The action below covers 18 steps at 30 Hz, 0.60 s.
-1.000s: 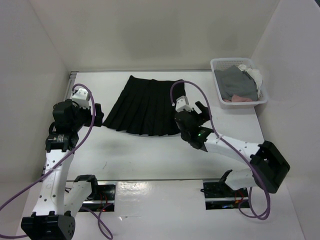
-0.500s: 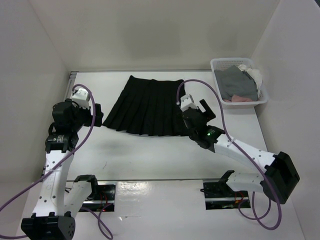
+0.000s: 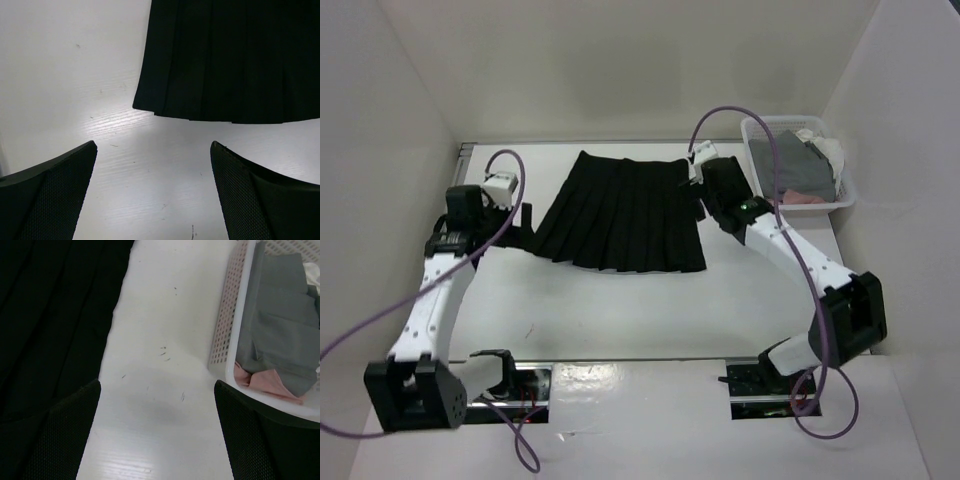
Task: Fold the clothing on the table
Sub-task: Flatten the skirt out
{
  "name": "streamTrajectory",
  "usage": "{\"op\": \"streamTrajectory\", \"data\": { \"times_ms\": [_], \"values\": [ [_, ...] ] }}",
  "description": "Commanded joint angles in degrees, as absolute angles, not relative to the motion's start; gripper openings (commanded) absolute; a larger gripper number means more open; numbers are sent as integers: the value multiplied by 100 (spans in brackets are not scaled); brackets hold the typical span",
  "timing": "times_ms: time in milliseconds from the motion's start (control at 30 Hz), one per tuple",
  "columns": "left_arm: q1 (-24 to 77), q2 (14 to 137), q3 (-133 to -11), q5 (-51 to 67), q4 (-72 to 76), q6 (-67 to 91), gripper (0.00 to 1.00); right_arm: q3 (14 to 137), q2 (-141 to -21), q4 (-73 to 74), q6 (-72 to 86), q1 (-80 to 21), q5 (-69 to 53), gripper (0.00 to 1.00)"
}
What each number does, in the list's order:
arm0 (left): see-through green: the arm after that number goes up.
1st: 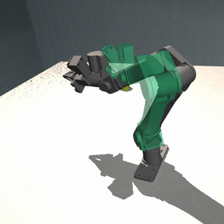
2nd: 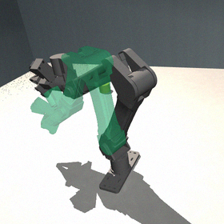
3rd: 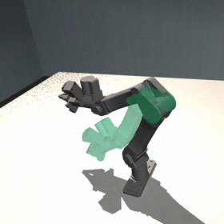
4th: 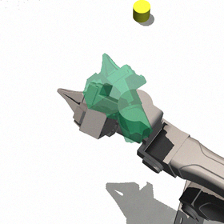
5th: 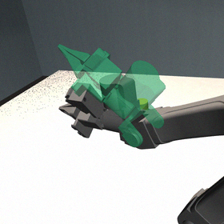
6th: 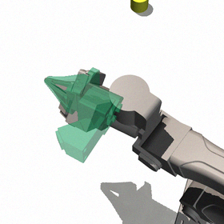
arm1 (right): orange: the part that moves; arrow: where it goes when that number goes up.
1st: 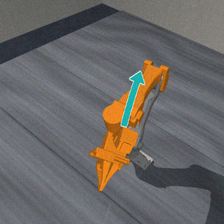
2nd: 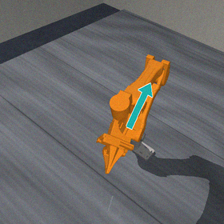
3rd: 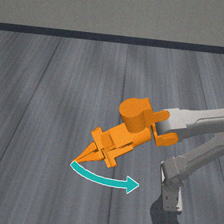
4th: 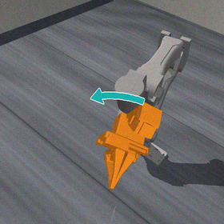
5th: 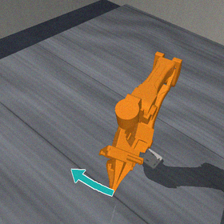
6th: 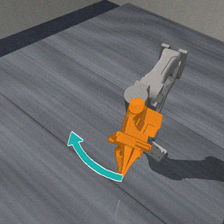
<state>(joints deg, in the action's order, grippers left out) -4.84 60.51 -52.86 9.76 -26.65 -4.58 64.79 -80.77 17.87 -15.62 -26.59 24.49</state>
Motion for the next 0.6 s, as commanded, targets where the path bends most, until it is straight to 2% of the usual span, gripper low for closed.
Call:
{"op": "streamTrajectory", "data": {
  "times_ms": [0, 167, 267, 333, 500, 567],
  "values": [
    [-448, 7158, -6089, 1107, -2944, -703, 100, 7248, -8673, 2293, -1372, -2269, 1882, 98],
    [-448, 8576, -7670, 1669, -3357, -484, 97, 8155, -9639, 2768, -1310, -1986, 1188, 98],
    [-448, 9559, -8611, 2135, -3357, -282, 89, 8918, -10271, 3023, -1196, -1863, 818, 95],
    [-448, 9956, -9224, 2398, -3297, -150, 83, 9192, -10554, 3102, -1143, -1794, 660, 92],
    [-519, 11240, -10342, 2733, -3296, 34, 75, 9720, -11100, 3042, -1143, -1565, 281, 72],
    [-571, 11608, -10537, 2847, -3243, 157, 71, 9773, -11153, 3041, -1143, -1564, 281, 70]
  ]
}}
